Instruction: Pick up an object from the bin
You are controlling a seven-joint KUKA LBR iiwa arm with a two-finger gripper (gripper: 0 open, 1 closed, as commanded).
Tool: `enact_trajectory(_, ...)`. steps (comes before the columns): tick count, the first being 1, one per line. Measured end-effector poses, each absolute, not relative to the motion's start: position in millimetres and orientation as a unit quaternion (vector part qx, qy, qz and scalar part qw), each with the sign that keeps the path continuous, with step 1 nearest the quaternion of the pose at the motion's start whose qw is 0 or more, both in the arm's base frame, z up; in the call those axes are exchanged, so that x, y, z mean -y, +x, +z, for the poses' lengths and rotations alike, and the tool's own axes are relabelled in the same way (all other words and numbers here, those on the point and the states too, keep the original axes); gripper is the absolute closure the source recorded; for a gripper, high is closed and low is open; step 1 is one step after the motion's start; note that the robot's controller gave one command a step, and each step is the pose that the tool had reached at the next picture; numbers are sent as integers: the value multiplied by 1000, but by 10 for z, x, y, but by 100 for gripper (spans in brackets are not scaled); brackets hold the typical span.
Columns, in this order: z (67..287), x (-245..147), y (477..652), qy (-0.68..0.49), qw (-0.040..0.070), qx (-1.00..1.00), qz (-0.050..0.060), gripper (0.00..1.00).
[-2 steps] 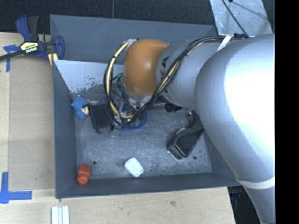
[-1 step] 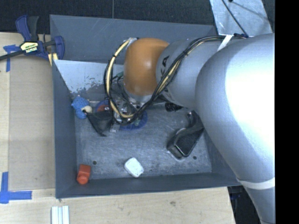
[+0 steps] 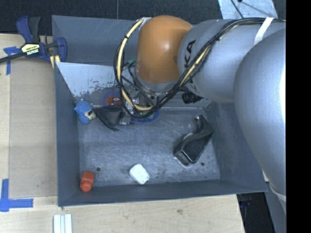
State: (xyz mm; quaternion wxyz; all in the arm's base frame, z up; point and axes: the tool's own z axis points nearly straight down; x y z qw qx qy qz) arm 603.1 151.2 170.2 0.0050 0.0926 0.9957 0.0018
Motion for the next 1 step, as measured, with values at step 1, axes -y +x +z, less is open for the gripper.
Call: enact_trajectory(1, 3101, -1544, 5941, 92, 5, -996, 2, 100)
